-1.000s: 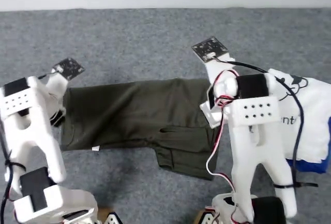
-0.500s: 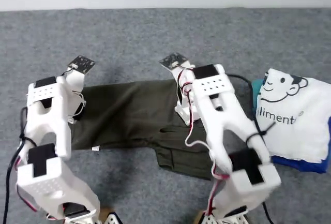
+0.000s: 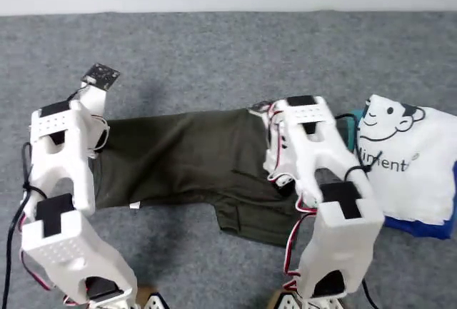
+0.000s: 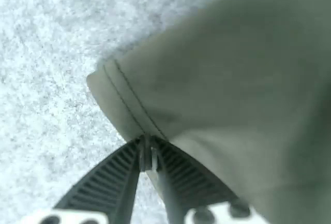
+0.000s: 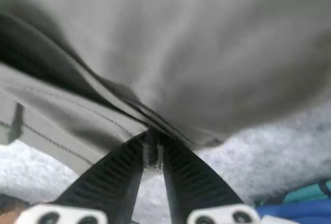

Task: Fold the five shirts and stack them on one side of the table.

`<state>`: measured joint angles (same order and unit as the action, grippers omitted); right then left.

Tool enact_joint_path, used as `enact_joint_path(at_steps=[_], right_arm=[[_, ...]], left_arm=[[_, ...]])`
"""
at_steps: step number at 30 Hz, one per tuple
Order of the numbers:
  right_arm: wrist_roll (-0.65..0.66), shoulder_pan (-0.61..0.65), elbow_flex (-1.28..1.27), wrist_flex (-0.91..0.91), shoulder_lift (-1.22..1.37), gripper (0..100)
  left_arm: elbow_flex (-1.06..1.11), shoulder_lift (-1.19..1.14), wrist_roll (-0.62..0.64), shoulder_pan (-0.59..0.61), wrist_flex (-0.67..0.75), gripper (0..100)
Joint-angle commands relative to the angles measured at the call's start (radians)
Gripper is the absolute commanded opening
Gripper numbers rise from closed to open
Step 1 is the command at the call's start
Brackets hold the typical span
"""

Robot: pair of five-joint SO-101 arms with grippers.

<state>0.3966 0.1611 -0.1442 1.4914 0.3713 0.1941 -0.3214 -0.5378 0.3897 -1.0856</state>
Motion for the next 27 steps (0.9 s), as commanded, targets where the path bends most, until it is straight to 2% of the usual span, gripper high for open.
enact_joint_path(at_steps=[1,7,16,22,27], right_arm=[[0.028,-0.013,0.018,0.050,-0.013,2.4],[0.021,0.039,0.137,0.107,-0.127,2.4],[0.021,0.165,0.215,-0.045,-0.077,2.4],[0.021,0.136,0.221,-0.061,0.091,2.4],[0.023,0.050,0.219,-0.042,0.125,2.4]], left_arm=[[-0.077,-0.041,-0.032,0.012,-0.003,1],[-0.222,-0.083,-0.029,0.017,-0.147,1],[-0.303,-0.252,-0.034,-0.035,-0.157,1],[-0.605,-0.462,-0.034,-0.003,-0.307,1],[-0.921,-0.634,-0.034,0.029,-0.433,1]])
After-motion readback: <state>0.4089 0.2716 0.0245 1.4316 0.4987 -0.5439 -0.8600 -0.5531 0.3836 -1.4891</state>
